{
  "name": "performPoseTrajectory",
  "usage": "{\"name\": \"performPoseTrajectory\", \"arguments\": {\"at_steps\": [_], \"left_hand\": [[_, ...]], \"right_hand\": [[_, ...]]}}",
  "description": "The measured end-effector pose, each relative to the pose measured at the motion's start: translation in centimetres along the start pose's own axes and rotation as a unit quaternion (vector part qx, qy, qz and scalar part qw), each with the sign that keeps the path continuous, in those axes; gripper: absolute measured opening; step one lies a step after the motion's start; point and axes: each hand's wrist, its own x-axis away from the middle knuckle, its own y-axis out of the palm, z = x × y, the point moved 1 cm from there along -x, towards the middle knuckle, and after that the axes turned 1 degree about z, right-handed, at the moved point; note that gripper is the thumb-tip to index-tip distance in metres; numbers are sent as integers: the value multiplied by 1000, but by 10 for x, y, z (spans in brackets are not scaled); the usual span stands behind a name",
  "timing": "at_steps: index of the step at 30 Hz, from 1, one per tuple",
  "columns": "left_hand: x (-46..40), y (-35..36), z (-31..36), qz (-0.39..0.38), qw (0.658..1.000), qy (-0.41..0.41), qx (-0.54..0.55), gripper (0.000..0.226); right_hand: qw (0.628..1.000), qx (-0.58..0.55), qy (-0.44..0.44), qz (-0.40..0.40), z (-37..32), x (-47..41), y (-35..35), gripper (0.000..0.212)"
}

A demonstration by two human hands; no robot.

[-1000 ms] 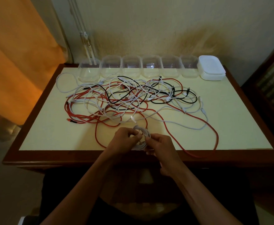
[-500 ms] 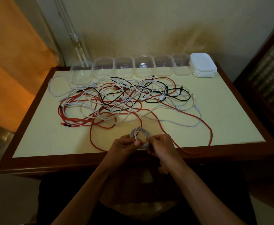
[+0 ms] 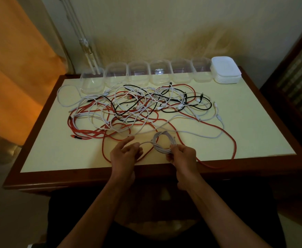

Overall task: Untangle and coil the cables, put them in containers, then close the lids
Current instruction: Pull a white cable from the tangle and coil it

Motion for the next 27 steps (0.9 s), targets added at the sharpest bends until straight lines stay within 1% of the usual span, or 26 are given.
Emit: {"name": "performPoseTrajectory", "arguments": {"at_steps": [1, 3, 5, 6, 8, 10, 12, 14, 16, 19, 22, 24, 26, 27], "left_hand": [[-1, 0, 0, -11, 995, -57, 82, 35], [2, 3, -1, -3, 968, -141, 206, 42], [5, 10, -2, 8, 941, -208, 267, 37], [8, 12, -2, 9, 931, -237, 277, 35], [12, 17, -2, -1, 918, -277, 283, 43], [15, 21, 0, -22, 909, -304, 283, 49], [16, 25, 3, -23, 914, -312, 257, 45], [14, 28, 9, 4, 928, -299, 222, 33], [9, 29, 15, 31, 932, -286, 220, 22], [1, 28, 23, 29, 931, -281, 230, 10], [-2, 29, 24, 22, 923, -287, 254, 16], [-4, 29, 23, 20, 913, -297, 280, 22], [-6, 26, 20, -2, 917, -304, 259, 23], [-8, 24, 18, -30, 927, -300, 221, 25]], "right_hand": [[1000, -9, -11, 1, 0, 0, 1, 26], [999, -11, -43, 10, 1, 1, 2, 26], [993, 10, -109, 37, 1, 3, 2, 24], [986, 31, -155, 55, 2, 4, 1, 22], [963, 77, -242, 85, 4, 6, 1, 17], [943, 98, -302, 101, 7, 7, 0, 23], [927, 112, -344, 102, 7, 8, -1, 30], [917, 122, -369, 90, 6, 11, -2, 35], [918, 112, -374, 72, 5, 15, -3, 32], [934, 65, -349, 36, 4, 21, -3, 28], [947, 1, -322, 13, -3, 28, -2, 15], [951, -31, -307, 8, -10, 32, -1, 19], [962, -60, -268, -7, -16, 32, 0, 20], [967, -69, -244, -20, -19, 31, 1, 20]]}}
